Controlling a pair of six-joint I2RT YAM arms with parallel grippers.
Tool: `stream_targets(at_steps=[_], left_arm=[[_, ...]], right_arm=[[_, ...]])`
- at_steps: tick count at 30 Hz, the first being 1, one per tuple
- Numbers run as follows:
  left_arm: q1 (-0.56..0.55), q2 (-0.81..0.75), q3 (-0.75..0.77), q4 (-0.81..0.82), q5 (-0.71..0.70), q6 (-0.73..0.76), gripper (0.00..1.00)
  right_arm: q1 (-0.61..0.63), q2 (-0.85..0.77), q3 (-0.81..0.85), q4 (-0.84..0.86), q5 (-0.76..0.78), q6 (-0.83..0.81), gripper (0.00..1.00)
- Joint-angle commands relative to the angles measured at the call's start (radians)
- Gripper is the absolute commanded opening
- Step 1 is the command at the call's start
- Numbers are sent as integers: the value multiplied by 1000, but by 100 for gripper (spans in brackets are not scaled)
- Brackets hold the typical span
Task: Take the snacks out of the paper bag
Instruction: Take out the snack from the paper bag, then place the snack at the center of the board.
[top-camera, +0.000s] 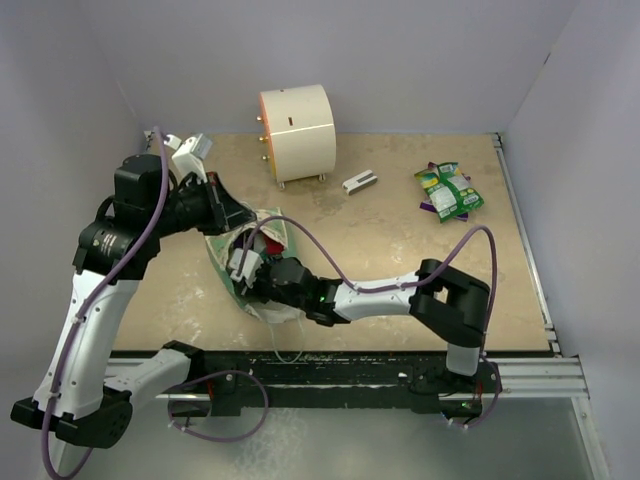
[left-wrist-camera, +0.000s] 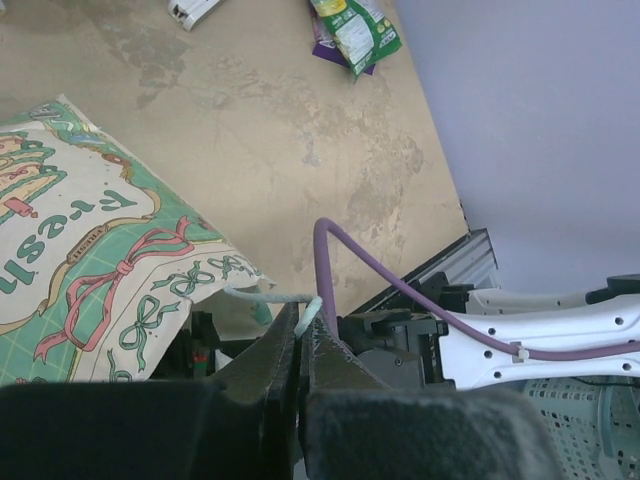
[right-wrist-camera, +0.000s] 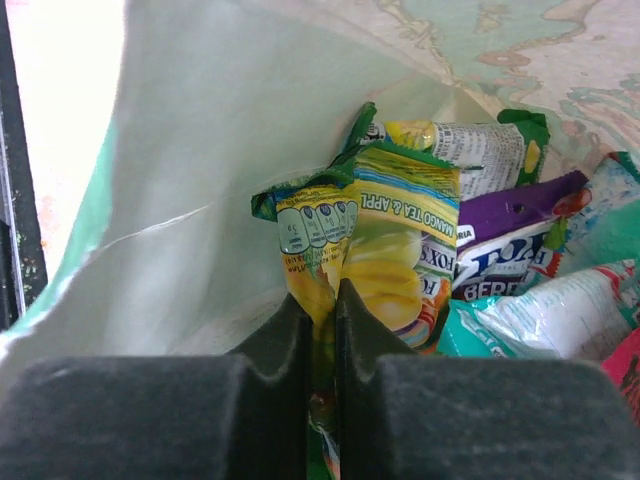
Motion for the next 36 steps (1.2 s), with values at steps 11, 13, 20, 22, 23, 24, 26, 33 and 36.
stream_targets(at_steps=[11, 13, 20, 22, 23, 24, 26, 33, 36], left_arm=[[1, -58, -35, 61, -33, -36, 0], [0, -65, -38, 60, -46, -36, 0], [0, -70, -52, 78, -71, -43, 0], [-1, -68, -60, 94, -68, -53, 0], [1, -66, -64, 99, -64, -57, 0], [1, -65, -66, 104, -64, -62, 0], [0, -64, -73, 108, -69, -67, 0], [-1, -42, -62, 54, -119, -54, 0], [1, -38, -60, 46, -125, -55, 0]], right_arm=[[-1, -277, -91, -84, 15, 163, 0], [0, -317, -110, -97, 9, 181, 0], [0, -489, -135, -184, 47, 240, 0], [0, -545, -110, -245, 66, 243, 0], [0, -570, -96, -271, 85, 245, 0], [1, -598, -83, -302, 96, 249, 0], [0, -654, -68, -352, 132, 264, 0], [-1, -820, 66, -546, 241, 308, 0], [0, -859, 116, -613, 317, 311, 0]])
